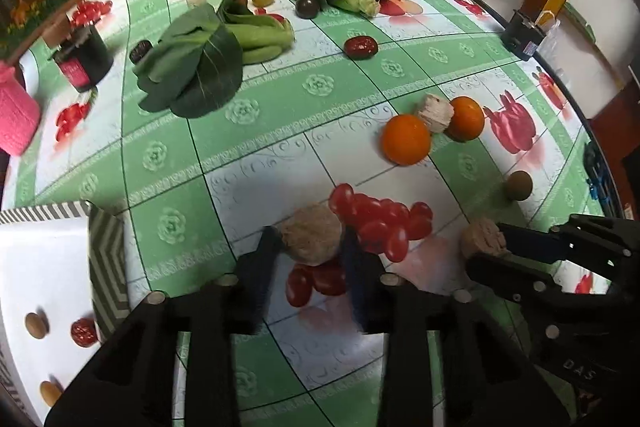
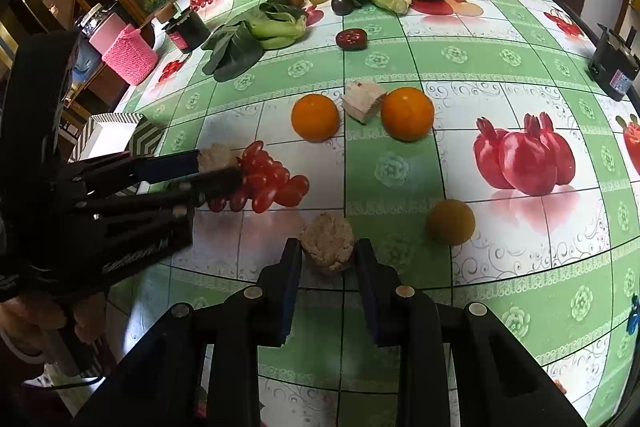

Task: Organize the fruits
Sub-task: 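Grasp a tan fibrous ball with the left gripper while the right gripper grasps a tan cake piece, then carry both tan pieces over the white tray and open both grippers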

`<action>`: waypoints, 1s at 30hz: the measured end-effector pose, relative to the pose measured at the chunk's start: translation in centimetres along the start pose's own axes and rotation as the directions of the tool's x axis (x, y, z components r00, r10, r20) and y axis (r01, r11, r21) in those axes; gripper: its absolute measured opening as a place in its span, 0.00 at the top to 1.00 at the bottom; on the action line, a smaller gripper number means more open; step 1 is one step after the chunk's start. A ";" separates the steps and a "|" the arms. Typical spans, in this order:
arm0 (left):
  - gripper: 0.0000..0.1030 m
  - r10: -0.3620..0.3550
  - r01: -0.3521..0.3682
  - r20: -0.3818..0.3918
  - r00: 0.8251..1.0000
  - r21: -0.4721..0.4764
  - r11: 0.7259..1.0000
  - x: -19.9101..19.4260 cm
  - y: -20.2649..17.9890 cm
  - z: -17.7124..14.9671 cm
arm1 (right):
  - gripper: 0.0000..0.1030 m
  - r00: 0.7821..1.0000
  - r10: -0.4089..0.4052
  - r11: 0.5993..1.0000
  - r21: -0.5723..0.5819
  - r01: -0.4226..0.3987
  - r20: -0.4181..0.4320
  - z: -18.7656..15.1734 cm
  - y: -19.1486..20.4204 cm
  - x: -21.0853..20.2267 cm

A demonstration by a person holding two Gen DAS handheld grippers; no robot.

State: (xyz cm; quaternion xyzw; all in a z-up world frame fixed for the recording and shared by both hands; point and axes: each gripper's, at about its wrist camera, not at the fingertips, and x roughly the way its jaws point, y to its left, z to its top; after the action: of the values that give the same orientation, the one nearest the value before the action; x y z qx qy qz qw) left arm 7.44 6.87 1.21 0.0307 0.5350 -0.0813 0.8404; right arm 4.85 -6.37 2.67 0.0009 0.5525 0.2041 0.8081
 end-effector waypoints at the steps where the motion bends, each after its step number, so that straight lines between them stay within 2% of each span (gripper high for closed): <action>1: 0.73 -0.006 0.006 -0.002 1.000 -0.003 1.000 0.0 0.0 0.0 | 0.72 1.000 0.003 1.000 -0.002 -0.003 -0.001 0.0 0.1 0.0; 6: 0.73 -0.008 0.008 -0.011 1.000 -0.019 1.000 -0.7 0.4 -0.6 | 0.72 1.000 0.013 1.000 -0.011 -0.013 -0.002 -0.2 0.8 -0.4; 15: 0.73 0.036 -0.035 0.026 0.999 -0.021 0.999 -4.3 1.5 -2.3 | 0.72 0.999 0.051 0.999 0.005 -0.051 -0.009 -0.8 2.5 -1.3; 30: 0.73 0.061 -0.058 0.041 0.997 -0.059 0.997 -8.1 4.7 -5.6 | 0.72 0.996 0.082 0.992 -0.089 -0.083 -0.023 -1.6 8.6 -2.5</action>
State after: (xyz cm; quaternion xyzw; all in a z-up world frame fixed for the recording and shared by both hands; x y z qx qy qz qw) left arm -0.16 13.10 5.97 0.0206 0.5177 -0.0414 0.8543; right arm -0.14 0.30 6.20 -0.0148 0.5499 0.2621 0.7929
